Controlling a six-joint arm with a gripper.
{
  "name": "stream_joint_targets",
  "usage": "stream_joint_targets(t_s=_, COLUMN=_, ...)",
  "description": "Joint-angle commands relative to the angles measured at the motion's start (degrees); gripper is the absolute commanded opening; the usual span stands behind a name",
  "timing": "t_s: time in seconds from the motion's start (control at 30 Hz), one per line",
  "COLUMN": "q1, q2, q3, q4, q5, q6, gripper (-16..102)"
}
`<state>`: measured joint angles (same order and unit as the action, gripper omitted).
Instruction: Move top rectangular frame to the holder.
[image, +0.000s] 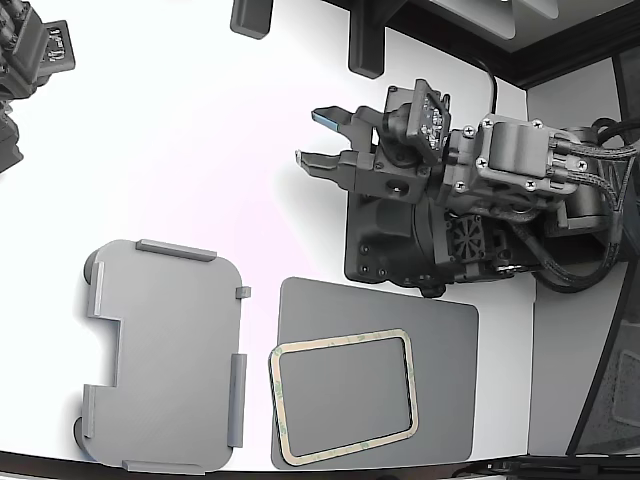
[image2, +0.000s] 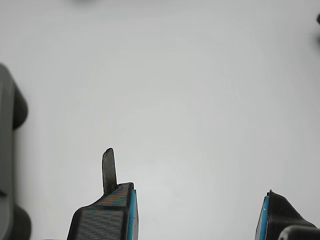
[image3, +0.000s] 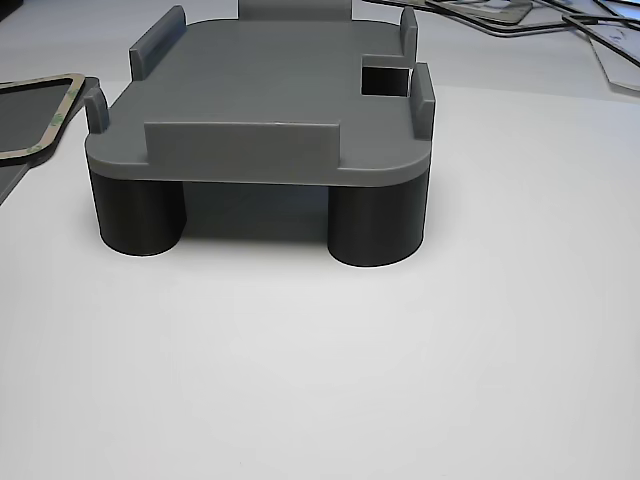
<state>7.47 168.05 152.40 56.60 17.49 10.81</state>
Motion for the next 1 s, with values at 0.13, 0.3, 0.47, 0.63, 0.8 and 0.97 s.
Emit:
stream_joint_targets(t_s=0.13, q1=-1.0, q2=-4.0, q3=-8.6, q4=-2.5, q5=-1.7, q6=-4.0, gripper=100)
stream_joint_targets(t_s=0.3, q1=-1.0, q2=-2.7, q3=-7.6, q4=-6.2, q5=-2.0, q6=-5.4, gripper=100)
stream_joint_targets(t_s=0.47, q1=0.2, q2=-7.7, q3=-12.0, q4=-7.6, q5=-3.4, q6=-6.2, gripper=100)
stream_joint_targets(t_s=0.63, q1=8.8, q2=-21.8, q3=-26.1, q4=3.2, q5=-0.6, q6=-1.8, gripper=100)
stream_joint_targets(t_s=0.8, q1=17.1, q2=-30.9, q3=-35.8, q4=10.0, q5=0.3, q6=4.7, gripper=100)
stream_joint_targets(t_s=0.97, q1=24.3, q2=-41.4, q3=-46.5, q4=21.7, q5=-2.4, q6=14.5, gripper=100)
